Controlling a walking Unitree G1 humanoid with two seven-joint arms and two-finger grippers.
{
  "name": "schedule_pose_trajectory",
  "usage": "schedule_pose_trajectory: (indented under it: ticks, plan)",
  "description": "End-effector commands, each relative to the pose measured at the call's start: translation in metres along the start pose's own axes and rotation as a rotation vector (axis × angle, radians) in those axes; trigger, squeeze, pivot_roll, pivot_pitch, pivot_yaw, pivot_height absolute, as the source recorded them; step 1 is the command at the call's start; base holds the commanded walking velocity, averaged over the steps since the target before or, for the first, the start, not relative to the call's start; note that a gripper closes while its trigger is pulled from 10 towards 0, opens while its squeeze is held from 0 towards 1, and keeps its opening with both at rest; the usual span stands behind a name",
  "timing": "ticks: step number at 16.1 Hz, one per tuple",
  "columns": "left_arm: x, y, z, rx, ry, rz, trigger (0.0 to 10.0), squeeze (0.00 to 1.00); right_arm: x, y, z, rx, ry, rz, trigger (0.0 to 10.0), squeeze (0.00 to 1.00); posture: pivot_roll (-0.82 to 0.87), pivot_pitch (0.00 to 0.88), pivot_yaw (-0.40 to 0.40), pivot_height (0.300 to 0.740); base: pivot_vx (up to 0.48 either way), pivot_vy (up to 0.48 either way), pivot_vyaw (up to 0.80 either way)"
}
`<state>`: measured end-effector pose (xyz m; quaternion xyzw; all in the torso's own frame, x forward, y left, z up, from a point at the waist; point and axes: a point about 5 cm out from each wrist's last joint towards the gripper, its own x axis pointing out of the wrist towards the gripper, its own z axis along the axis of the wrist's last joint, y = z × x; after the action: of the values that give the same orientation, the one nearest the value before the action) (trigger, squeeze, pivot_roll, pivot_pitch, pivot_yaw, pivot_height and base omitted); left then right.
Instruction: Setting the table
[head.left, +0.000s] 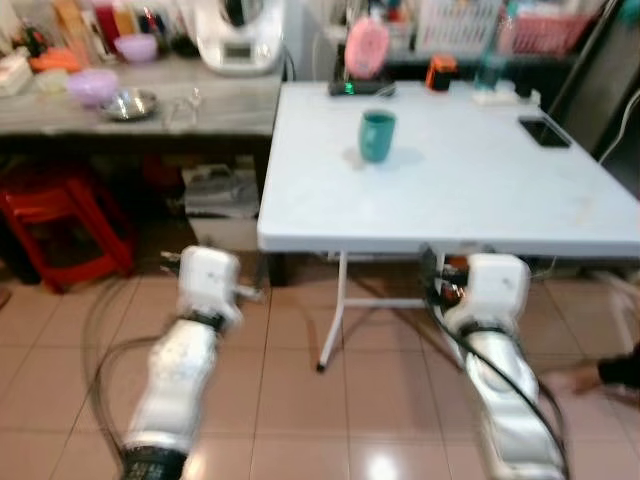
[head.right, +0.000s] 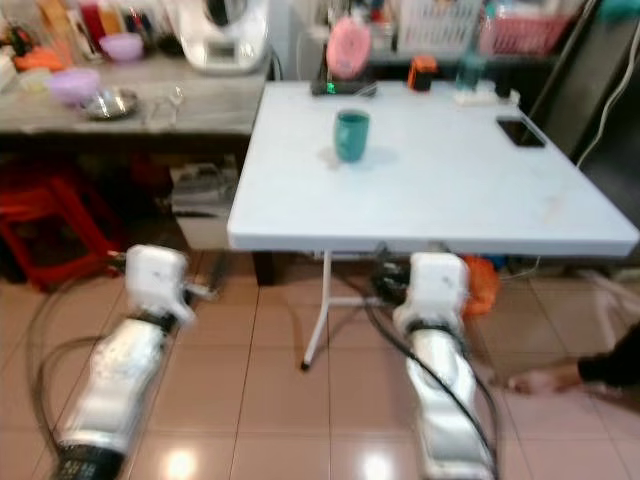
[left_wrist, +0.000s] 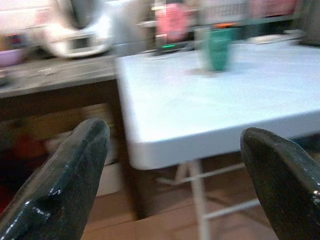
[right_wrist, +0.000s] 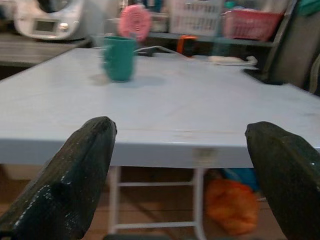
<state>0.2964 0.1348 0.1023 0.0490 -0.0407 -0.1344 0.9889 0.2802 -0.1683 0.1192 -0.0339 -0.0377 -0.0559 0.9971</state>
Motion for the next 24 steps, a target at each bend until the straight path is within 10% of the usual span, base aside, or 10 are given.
schedule_pose_trajectory:
  ticks: [1, 24]
  plan:
    - [-0.0029, 0.0121, 0.0037, 0.025, -0.012, 0.001, 10.0, 0.0, 0.0024, 0.0059, 0.0043, 0.019, -0.015, 0.006, 10.0, 0.0, 0.0, 0.0, 0.01, 0.74, 0.0, 0.0, 0.0]
    - [-0.0035, 0.0055, 0.0067, -0.049, -0.037, -0.088, 10.0, 0.0, 0.0022, 0.0067, 0.0039, 0.019, -0.015, 0.023, 10.0, 0.0, -0.01, 0.0, 0.007, 0.74, 0.305, 0.0, 0.0]
